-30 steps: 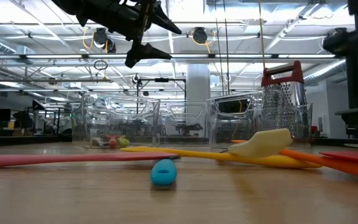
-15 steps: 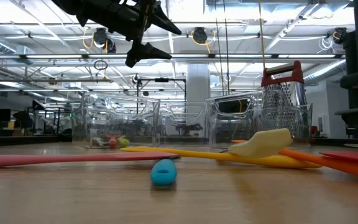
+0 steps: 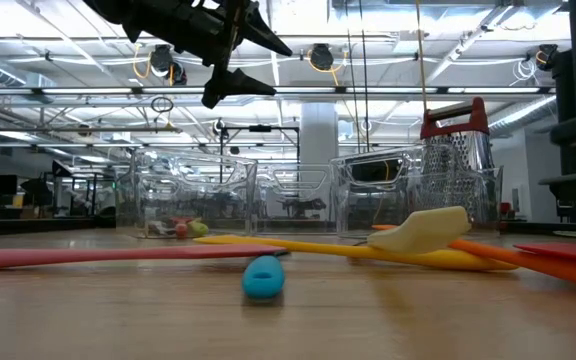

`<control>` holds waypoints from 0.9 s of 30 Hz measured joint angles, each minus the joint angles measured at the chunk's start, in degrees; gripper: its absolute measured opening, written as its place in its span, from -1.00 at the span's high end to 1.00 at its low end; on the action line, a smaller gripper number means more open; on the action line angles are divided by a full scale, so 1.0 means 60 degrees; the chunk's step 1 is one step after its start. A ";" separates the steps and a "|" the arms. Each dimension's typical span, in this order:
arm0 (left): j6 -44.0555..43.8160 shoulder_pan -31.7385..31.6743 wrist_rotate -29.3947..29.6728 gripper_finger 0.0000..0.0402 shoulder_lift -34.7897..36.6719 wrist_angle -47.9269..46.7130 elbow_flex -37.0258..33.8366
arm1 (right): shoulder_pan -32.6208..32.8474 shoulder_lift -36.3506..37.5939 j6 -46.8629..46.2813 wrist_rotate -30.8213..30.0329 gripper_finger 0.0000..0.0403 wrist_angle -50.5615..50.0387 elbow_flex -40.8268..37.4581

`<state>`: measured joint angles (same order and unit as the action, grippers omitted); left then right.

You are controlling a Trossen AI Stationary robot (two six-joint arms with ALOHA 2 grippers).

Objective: Pick & Place Kitchen Items
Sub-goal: Put the yellow table knife into the right transparent bin

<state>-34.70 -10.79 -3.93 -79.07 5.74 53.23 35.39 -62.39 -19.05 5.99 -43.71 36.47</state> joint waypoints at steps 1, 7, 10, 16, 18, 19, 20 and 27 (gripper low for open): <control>0.0000 0.0000 0.0000 -0.52 0.0000 -0.0004 0.0000 | 0.0057 -0.0015 -0.0011 -0.0067 0.16 0.0076 0.0000; -0.0004 0.0000 0.0000 -0.52 0.0000 0.0000 0.0000 | 0.0206 -0.0523 -0.0182 -0.0489 0.16 0.0133 0.0000; -0.0007 0.0000 0.0000 -0.52 0.0000 0.0000 0.0000 | 0.0253 -0.0911 -0.0167 -0.0491 0.16 0.0148 0.0000; -0.0007 -0.0004 0.0000 -0.52 0.0000 0.0000 0.0000 | 0.0250 -0.1756 0.0043 -0.0516 0.16 0.0310 0.0000; -0.0034 0.0000 0.0000 -0.52 0.0000 -0.0004 0.0000 | 0.0250 -0.2072 0.0113 -0.0518 0.16 0.0319 0.0000; -0.0044 0.0000 0.0000 -0.52 0.0000 -0.0004 0.0000 | 0.0250 -0.2205 0.0120 -0.0524 0.16 0.0333 0.0004; -0.0044 0.0000 0.0000 -0.52 0.0000 -0.0004 0.0000 | 0.0250 -0.2325 0.0115 -0.0539 0.16 0.0370 0.0015; -0.0044 0.0004 -0.0003 -0.52 0.0000 -0.0004 0.0000 | 0.0250 -0.2710 0.0058 -0.0542 0.20 0.0380 -0.0211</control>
<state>-34.96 -10.76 -3.95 -79.07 5.71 53.23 36.88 -78.65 -18.70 2.74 -41.43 35.20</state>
